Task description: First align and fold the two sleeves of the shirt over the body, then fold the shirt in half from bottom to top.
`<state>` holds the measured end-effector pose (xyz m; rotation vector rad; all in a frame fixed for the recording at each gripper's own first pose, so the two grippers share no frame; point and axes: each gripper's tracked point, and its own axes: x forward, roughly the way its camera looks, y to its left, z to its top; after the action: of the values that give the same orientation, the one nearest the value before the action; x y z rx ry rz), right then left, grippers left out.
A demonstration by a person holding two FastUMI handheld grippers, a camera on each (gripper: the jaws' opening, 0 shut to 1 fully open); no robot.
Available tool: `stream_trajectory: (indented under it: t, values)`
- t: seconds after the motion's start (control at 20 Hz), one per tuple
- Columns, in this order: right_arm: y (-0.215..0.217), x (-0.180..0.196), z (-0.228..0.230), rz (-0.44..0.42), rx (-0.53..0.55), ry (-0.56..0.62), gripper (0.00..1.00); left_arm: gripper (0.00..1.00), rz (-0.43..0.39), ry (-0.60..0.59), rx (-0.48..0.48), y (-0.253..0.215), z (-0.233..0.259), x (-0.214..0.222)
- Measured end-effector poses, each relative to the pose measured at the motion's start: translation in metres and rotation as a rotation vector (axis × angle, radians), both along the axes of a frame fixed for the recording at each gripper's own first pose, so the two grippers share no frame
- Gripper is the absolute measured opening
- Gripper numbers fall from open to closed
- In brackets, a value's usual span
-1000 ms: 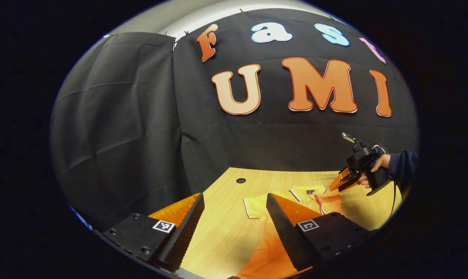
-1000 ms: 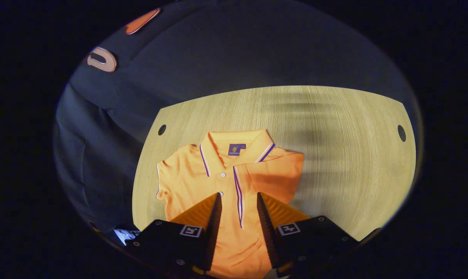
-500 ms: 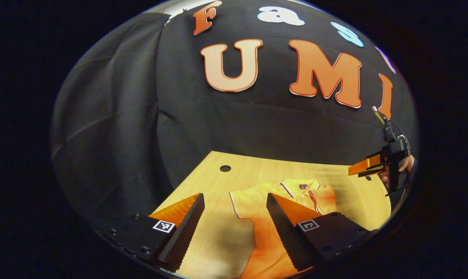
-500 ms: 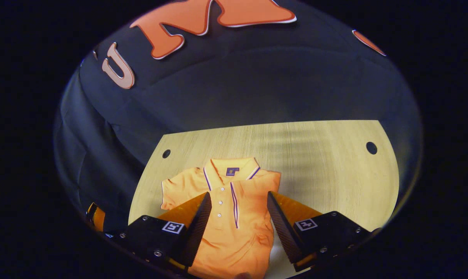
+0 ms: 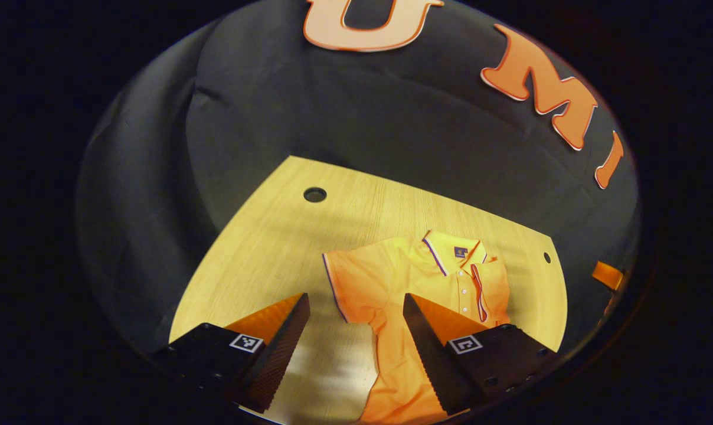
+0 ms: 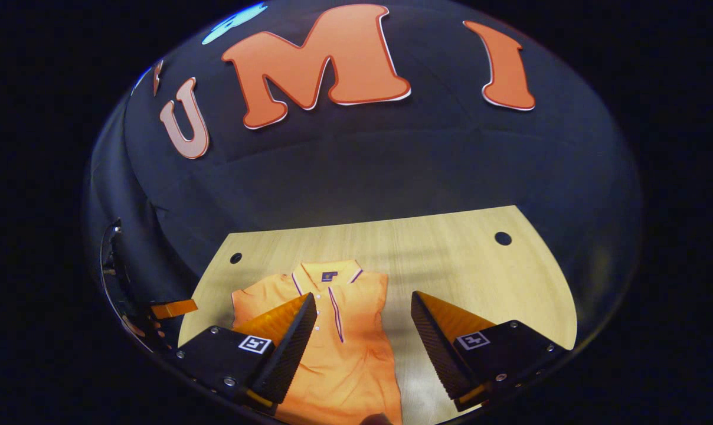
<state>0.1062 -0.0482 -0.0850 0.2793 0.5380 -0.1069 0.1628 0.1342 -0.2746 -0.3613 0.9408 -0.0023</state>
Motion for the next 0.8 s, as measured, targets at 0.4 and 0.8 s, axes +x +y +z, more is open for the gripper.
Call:
stream_trajectory:
  t: [0.4,0.8]
  values:
    - [0.004,-0.082,0.010,-0.168,-0.065,-0.056,0.98,0.98,-0.158,0.250,-0.041,-0.016,-0.074,0.047]
    - [0.016,-0.144,-0.004,-0.244,-0.060,-0.066,0.99,0.96,-0.202,0.452,0.013,-0.023,-0.135,0.057]
